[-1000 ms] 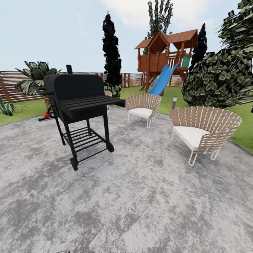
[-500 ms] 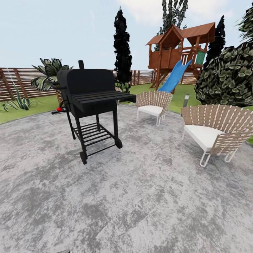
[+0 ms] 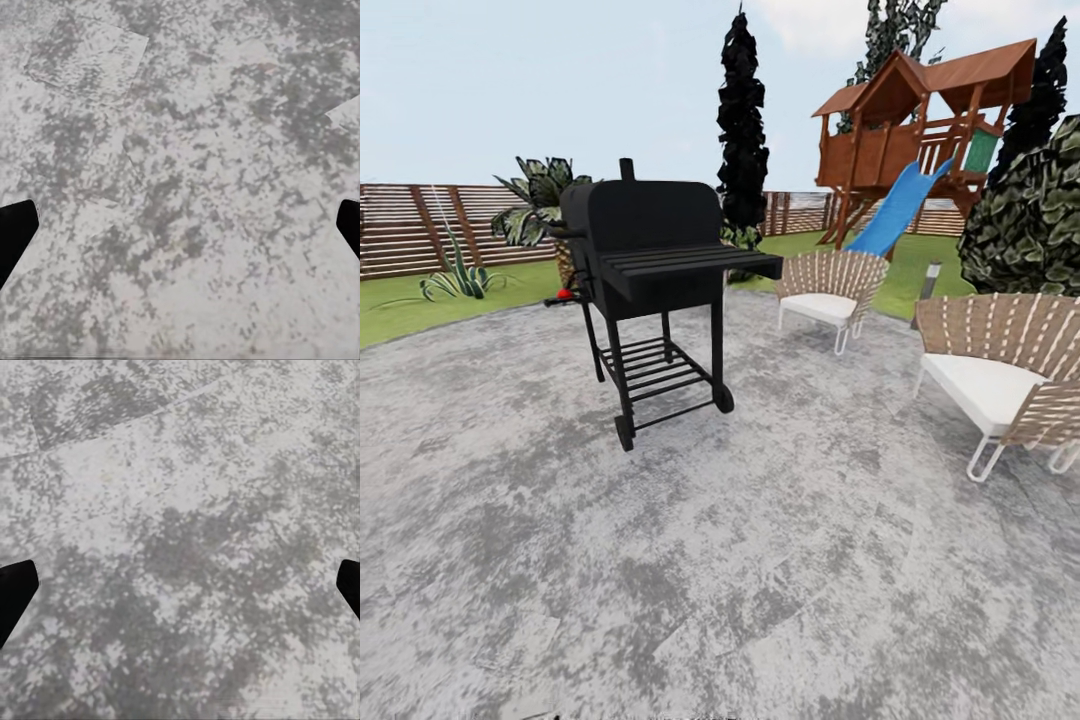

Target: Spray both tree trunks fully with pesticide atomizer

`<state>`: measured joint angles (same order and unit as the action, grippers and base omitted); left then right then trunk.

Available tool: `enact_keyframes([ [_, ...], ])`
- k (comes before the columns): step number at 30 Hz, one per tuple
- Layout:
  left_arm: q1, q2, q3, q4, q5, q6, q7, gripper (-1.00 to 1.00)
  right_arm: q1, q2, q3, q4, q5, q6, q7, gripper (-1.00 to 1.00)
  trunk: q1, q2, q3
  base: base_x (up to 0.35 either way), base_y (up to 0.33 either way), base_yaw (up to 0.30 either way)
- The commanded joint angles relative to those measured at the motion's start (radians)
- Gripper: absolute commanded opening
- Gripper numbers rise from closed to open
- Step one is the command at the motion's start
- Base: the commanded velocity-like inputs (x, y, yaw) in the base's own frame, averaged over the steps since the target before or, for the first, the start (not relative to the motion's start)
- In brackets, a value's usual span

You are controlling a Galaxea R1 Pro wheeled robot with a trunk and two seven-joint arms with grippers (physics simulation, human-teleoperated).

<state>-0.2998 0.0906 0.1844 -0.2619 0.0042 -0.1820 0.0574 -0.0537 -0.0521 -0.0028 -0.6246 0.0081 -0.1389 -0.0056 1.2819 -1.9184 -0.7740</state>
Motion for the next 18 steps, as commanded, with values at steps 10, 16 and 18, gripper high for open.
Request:
enact_keyframes([
  [10,-0.001,0.0,-0.001,0.001,0.0,-0.004,0.002,1.0,0.0,0.0,0.0,0.0,0.001,-0.003,-0.001,1.0,0.038,-0.071,-0.044,0.0,0.0,0.218],
  [16,-0.001,0.0,0.0,0.001,0.0,-0.004,0.002,1.0,0.0,0.0,0.0,0.0,0.001,-0.003,-0.001,1.0,0.061,-0.113,-0.07,0.0,0.0,0.219],
  [18,-0.001,0.0,-0.001,0.001,0.0,-0.004,0.002,1.0,0.0,0.0,0.0,0.0,0.001,-0.003,-0.001,1.0,0.069,-0.127,-0.079,0.0,0.0,0.219],
])
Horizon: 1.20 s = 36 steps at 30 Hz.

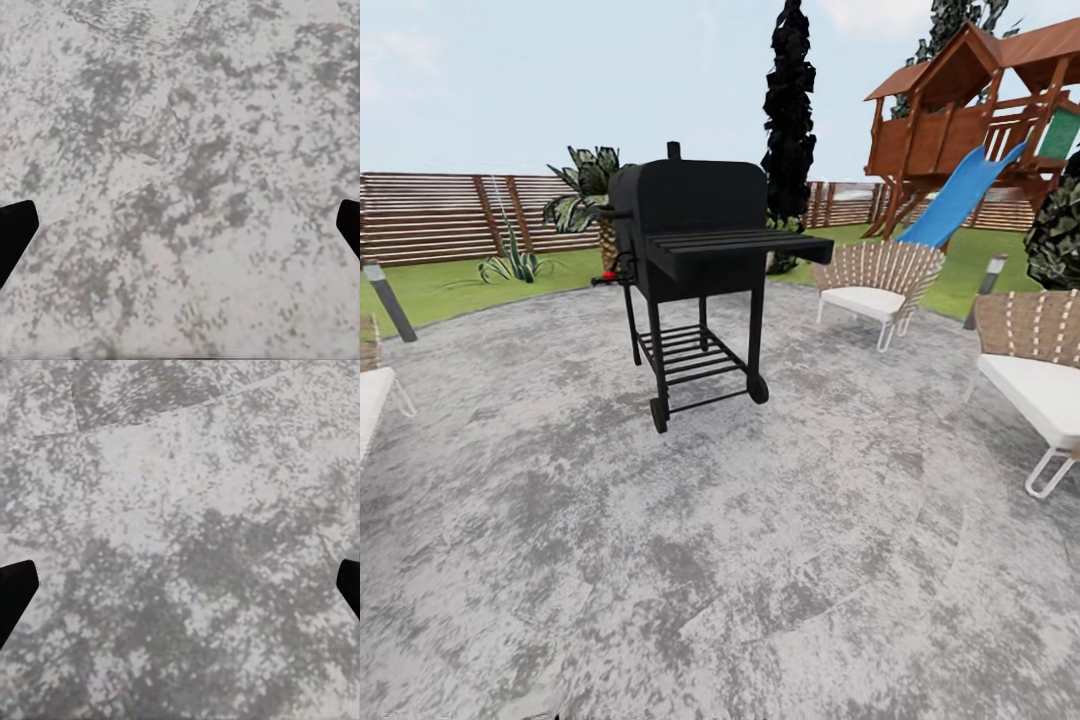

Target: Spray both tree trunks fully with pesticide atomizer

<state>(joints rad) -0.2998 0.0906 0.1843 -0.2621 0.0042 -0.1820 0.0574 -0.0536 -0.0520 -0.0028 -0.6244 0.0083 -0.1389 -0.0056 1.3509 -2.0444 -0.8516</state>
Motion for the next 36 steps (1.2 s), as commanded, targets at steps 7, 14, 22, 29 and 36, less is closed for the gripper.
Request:
enact_keyframes([
  [7,-0.001,0.0,0.0,0.001,0.0,-0.004,0.002,1.0,0.0,0.0,0.0,0.0,0.001,-0.003,-0.001,1.0,0.027,-0.05,-0.031,0.0,0.0,0.219],
  [14,-0.001,0.0,0.0,0.001,0.0,-0.004,0.002,1.0,0.0,0.0,0.0,0.0,0.001,-0.003,-0.001,1.0,0.054,-0.099,-0.061,0.0,0.0,0.219],
  [22,-0.001,0.0,0.0,0.001,0.0,-0.004,0.002,1.0,0.0,0.0,0.001,0.0,0.001,-0.003,-0.001,1.0,0.084,-0.155,-0.096,0.0,0.0,0.219],
  [29,-0.001,0.0,0.0,0.001,0.0,-0.004,0.002,1.0,0.0,0.0,0.001,0.0,0.001,-0.002,-0.001,1.0,0.1,-0.183,-0.116,0.0,0.0,0.219],
  [36,-0.001,0.0,0.0,0.001,0.0,-0.004,0.002,1.0,0.0,0.0,0.002,0.0,0.001,-0.003,-0.001,1.0,0.1,-0.183,-0.125,0.0,0.0,0.219],
])
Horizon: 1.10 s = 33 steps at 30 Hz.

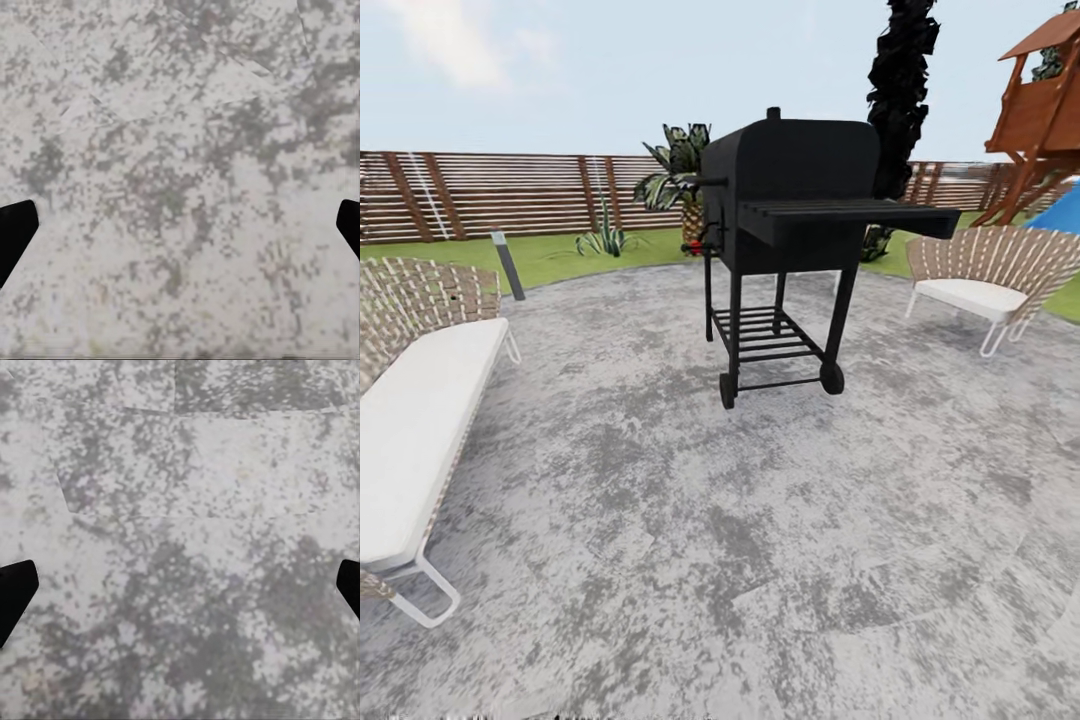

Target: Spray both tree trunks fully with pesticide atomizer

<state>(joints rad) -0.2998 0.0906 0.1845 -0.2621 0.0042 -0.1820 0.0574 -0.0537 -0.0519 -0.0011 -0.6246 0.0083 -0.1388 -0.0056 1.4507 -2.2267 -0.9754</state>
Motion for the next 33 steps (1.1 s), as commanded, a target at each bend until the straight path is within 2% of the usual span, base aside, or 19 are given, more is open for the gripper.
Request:
enact_keyframes([
  [1,-0.001,0.0,0.0,0.001,0.0,-0.004,0.002,1.0,0.0,0.0,0.0,0.0,0.001,-0.003,-0.001,1.0,0.0,0.0,-0.002,0.0,0.0,0.219],
  [20,-0.001,0.0,0.0,0.003,0.002,-0.004,0.002,1.0,0.0,0.001,-0.002,-0.001,0.0,-0.002,-0.003,1.0,0.0,0.0,-0.021,0.0,0.0,0.233],
  [26,-0.001,0.0,0.0,0.003,0.002,-0.004,0.002,1.0,0.0,0.004,0.004,0.0,0.002,-0.001,-0.047,1.0,0.0,0.0,-0.024,0.0,0.0,0.276],
  [33,-0.001,0.0,0.0,0.003,0.003,-0.004,0.002,1.0,0.0,0.006,0.006,0.0,0.005,0.0,-0.059,1.0,0.0,0.0,-0.03,0.0,0.0,0.271],
])
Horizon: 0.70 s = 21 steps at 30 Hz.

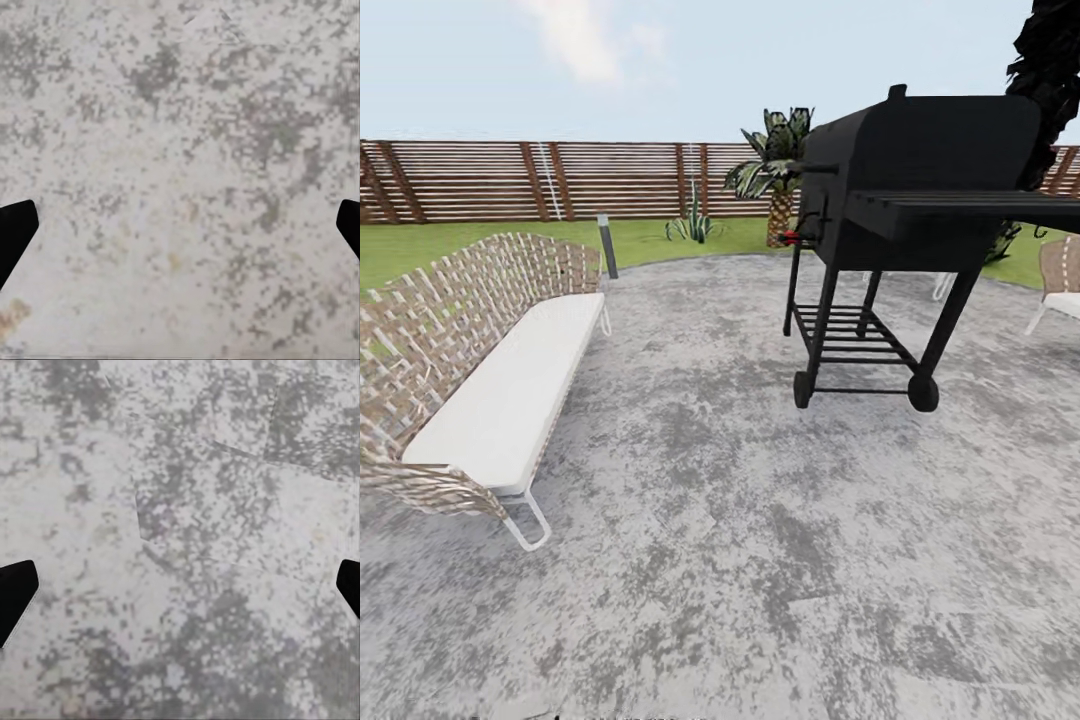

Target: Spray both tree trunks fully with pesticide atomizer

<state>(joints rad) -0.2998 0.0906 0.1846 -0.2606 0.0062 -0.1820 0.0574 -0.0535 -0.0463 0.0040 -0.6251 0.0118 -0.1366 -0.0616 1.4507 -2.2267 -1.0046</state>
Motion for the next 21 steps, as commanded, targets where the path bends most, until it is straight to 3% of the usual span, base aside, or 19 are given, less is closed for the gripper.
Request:
enact_keyframes([
  [1,-0.001,0.0,-0.001,0.001,0.001,-0.004,0.002,1.0,0.0,0.0,0.001,0.0,0.001,-0.003,-0.003,1.0,0.0,0.0,-0.002,0.0,0.0,0.265],
  [15,-0.001,0.0,-0.001,0.001,0.001,-0.004,0.002,1.0,0.0,0.0,-0.001,-0.001,0.0,-0.004,-0.006,1.0,0.0,0.0,-0.013,0.0,0.0,0.263],
  [21,-0.001,0.001,0.001,0.001,0.0,-0.004,0.003,1.0,0.0,-0.003,0.0,0.006,0.002,-0.003,-0.002,1.0,0.0,0.0,-0.014,0.282,0.0,0.065],
])
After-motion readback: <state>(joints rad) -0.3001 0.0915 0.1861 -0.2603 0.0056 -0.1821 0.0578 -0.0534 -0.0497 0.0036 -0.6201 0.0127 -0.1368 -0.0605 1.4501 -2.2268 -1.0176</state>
